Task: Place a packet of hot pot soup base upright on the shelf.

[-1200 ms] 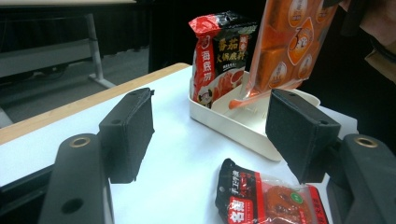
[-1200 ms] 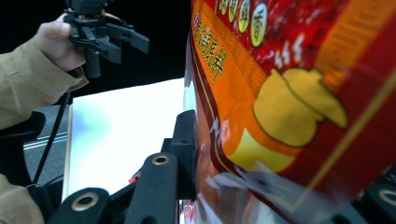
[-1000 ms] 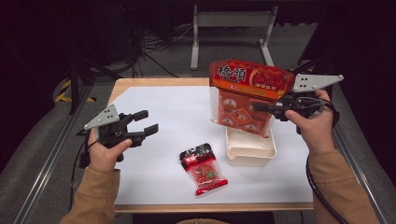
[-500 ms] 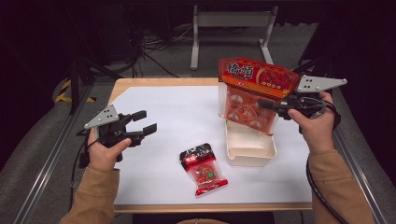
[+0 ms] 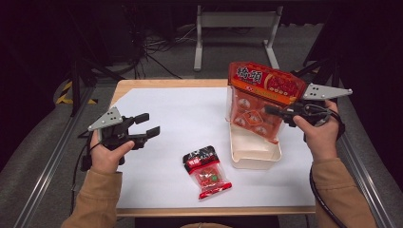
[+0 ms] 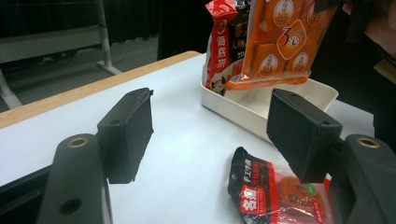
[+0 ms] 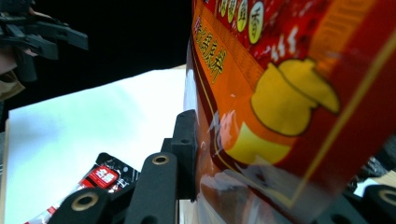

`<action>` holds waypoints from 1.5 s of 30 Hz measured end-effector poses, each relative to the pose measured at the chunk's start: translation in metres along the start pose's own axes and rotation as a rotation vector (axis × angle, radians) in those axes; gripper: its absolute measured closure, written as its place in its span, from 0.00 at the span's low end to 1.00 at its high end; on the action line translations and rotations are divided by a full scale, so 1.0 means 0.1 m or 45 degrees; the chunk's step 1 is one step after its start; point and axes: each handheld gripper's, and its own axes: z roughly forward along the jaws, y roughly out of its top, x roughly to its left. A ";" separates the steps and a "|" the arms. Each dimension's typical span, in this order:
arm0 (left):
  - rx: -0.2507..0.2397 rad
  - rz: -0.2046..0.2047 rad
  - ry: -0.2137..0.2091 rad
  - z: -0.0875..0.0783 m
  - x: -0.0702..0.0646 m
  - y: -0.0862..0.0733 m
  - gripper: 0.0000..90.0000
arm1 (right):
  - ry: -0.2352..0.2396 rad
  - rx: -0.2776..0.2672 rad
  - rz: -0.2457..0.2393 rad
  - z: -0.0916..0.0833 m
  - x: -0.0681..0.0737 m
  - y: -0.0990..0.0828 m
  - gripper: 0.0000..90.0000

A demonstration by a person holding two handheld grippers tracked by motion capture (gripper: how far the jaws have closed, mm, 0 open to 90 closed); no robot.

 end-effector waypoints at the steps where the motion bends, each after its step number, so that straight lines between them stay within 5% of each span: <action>1: 0.001 0.002 0.003 0.00 0.00 0.00 0.36 | -0.008 0.003 0.007 0.01 0.00 -0.02 0.78; 15: 0.023 0.005 0.014 0.02 0.00 -0.03 0.33 | -0.120 0.039 0.046 0.08 0.01 -0.25 0.78; 37: 0.040 0.002 0.002 0.07 -0.01 -0.03 0.34 | -0.171 0.120 0.052 0.17 0.04 -0.38 0.77; 45: 0.043 0.005 0.002 0.08 -0.01 -0.03 0.34 | -0.167 0.208 0.028 0.34 0.07 -0.51 0.77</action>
